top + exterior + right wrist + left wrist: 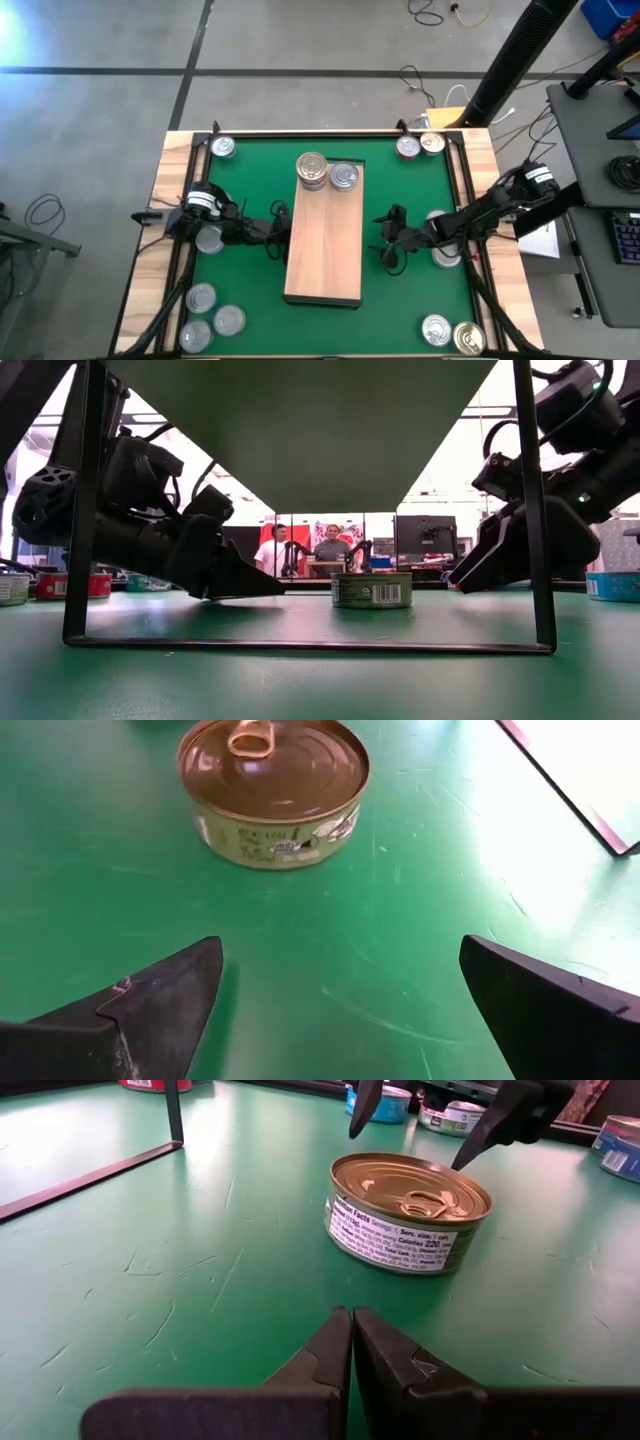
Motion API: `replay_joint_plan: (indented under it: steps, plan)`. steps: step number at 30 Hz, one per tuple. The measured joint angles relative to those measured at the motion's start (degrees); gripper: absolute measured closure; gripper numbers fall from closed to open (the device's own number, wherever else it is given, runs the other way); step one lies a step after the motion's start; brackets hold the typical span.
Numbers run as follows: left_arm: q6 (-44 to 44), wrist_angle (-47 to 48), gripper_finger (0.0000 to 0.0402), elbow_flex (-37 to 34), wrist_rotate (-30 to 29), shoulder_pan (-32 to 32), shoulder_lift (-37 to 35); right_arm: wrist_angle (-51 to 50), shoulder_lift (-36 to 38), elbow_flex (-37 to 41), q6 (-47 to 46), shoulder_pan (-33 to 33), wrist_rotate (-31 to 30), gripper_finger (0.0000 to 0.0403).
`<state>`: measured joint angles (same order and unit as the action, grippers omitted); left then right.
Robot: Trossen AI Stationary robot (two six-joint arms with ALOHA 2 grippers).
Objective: Stack canned seafood by type on shelf
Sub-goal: Stack the green tuna can on top of the other green tuna can on the shelf
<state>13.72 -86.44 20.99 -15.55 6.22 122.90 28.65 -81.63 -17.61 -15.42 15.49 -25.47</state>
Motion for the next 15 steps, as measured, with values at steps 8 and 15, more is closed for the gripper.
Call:
replay_joint_plan:
  steps: [8, 15]
  plan:
    - [0.5, 0.1, 0.0402, 0.1, -0.2, 0.0, 0.0, 0.4, 0.1, 0.0, 4.6, -0.5, -2.0, 0.0003]
    - [0.4, 0.3, 0.0402, -0.1, -0.1, 0.0, 0.0, 0.3, 0.4, -0.9, 5.1, -0.5, -5.1, 0.0003]
